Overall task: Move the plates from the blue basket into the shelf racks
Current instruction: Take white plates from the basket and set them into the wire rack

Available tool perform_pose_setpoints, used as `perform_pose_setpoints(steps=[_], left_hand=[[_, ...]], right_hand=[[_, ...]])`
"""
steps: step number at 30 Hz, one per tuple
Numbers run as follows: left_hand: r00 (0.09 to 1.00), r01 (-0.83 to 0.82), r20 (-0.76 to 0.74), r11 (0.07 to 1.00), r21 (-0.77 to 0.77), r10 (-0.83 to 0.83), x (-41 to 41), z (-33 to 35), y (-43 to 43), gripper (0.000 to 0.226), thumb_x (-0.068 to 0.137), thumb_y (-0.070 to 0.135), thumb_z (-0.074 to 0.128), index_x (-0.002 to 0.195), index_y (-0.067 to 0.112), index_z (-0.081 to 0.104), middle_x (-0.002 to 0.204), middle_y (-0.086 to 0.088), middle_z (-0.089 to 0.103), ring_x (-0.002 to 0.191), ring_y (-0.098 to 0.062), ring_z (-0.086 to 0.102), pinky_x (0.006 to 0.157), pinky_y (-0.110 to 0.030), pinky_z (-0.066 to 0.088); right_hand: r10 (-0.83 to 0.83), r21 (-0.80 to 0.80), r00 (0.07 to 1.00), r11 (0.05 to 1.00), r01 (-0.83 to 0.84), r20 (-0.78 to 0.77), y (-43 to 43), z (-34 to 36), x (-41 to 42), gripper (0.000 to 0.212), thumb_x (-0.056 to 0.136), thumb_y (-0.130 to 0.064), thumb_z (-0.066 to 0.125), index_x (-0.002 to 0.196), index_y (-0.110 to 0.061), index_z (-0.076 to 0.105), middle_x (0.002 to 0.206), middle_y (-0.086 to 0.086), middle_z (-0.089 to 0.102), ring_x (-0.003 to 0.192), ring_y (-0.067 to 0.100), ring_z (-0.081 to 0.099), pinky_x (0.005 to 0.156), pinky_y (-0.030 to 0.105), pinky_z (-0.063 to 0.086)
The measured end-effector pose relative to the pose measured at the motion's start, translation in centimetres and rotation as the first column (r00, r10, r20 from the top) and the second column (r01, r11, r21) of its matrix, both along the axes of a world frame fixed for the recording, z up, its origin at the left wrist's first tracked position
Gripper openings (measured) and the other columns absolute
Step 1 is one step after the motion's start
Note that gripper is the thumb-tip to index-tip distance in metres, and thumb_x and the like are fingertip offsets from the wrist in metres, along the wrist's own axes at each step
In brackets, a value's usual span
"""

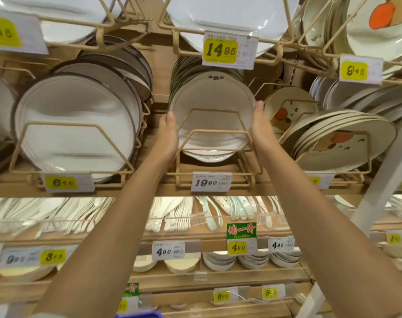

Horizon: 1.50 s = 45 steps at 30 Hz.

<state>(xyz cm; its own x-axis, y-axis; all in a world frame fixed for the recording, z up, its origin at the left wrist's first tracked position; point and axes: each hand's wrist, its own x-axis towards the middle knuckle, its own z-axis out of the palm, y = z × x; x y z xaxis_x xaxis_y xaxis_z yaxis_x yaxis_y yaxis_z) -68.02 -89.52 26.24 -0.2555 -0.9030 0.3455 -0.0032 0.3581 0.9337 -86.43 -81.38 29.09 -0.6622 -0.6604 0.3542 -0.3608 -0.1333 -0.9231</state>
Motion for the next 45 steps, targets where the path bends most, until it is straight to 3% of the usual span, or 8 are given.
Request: perform_pose_setpoints(steps=[5,8,11,15,22,30,37,45], left_hand=[[0.998,-0.008,0.059,0.995,-0.100,0.014,3.6,0.5,5.7,0.055,0.101,0.050,0.022,0.143,0.023,0.044,0.144,0.003,0.048,0.134,-0.014,0.041,0.114,-0.039,0.029],[0.999,-0.037,-0.006,0.988,-0.148,0.036,5.8,0.5,11.3,0.053,0.092,0.055,0.025,0.124,0.031,0.059,0.122,0.012,0.060,0.116,-0.006,0.055,0.104,-0.033,0.039],[0.995,-0.035,-0.094,0.990,-0.133,0.022,8.3,-2.0,17.1,0.045,0.090,0.053,0.027,0.103,0.035,0.066,0.108,0.009,0.071,0.101,-0.005,0.065,0.093,-0.028,0.049],[0.996,-0.002,-0.093,0.997,0.078,0.009,11.3,-8.7,22.4,0.044,0.092,0.047,0.031,0.098,0.026,0.069,0.093,0.003,0.076,0.090,-0.016,0.071,0.083,-0.027,0.053],[0.954,-0.299,0.125,0.823,0.483,0.274,20.6,-23.4,31.6,0.042,0.104,0.022,0.031,0.096,0.016,0.072,0.091,-0.007,0.076,0.085,-0.021,0.073,0.085,-0.036,0.052],[0.892,-0.452,0.289,0.669,0.590,0.347,29.4,-28.1,34.0,0.034,0.104,0.017,0.034,0.101,0.009,0.067,0.092,-0.008,0.076,0.082,-0.020,0.070,0.076,-0.030,0.051],[0.887,-0.461,0.325,0.607,0.648,0.328,40.3,-30.9,33.9,0.030,0.103,0.018,0.037,0.096,0.013,0.066,0.086,-0.003,0.074,0.075,-0.016,0.066,0.069,-0.027,0.048],[0.884,-0.463,0.306,0.564,0.684,0.355,48.5,-34.4,31.0,0.028,0.101,0.019,0.040,0.086,0.013,0.063,0.086,-0.008,0.071,0.072,-0.019,0.064,0.065,-0.028,0.049]], right_hand=[[-0.054,-0.234,0.985,0.972,0.015,-0.162,6.3,-0.8,3.0,0.047,0.101,-0.049,0.022,0.133,-0.025,0.048,0.096,-0.031,0.046,0.094,-0.012,0.045,0.077,0.011,0.033],[0.057,-0.288,0.950,0.946,-0.150,-0.306,10.5,-3.6,5.7,0.038,0.103,-0.045,0.027,0.132,-0.028,0.046,0.113,-0.032,0.048,0.106,-0.025,0.041,0.086,-0.004,0.031],[0.284,-0.293,0.908,0.879,-0.375,-0.307,14.5,-8.6,8.0,0.047,0.099,-0.054,0.031,0.135,-0.027,0.045,0.129,-0.030,0.050,0.123,-0.014,0.042,0.100,0.004,0.030],[0.537,-0.164,0.837,0.821,-0.547,-0.106,17.4,-16.0,10.3,0.038,0.092,-0.062,0.039,0.115,-0.042,0.062,0.122,-0.014,0.063,0.122,0.011,0.054,0.107,0.045,0.039],[0.710,0.223,0.666,0.628,-0.745,0.227,23.5,-28.3,15.8,0.048,0.075,-0.078,0.051,0.095,-0.040,0.070,0.091,-0.004,0.075,0.090,0.022,0.070,0.086,0.048,0.052],[0.660,0.482,0.625,0.423,-0.767,0.417,26.4,-35.6,21.7,0.021,0.098,-0.017,0.053,0.088,-0.014,0.071,0.080,0.003,0.074,0.081,0.022,0.070,0.086,0.048,0.054],[0.531,0.626,0.719,0.387,-0.677,0.449,26.2,-37.9,29.7,0.021,0.097,-0.014,0.053,0.086,-0.010,0.070,0.072,0.003,0.073,0.068,0.016,0.068,0.059,0.022,0.051],[0.351,0.637,0.795,0.477,-0.606,0.494,22.6,-39.2,38.5,0.020,0.099,-0.011,0.046,0.099,-0.002,0.065,0.088,0.015,0.070,0.077,0.027,0.066,0.070,0.031,0.053]])
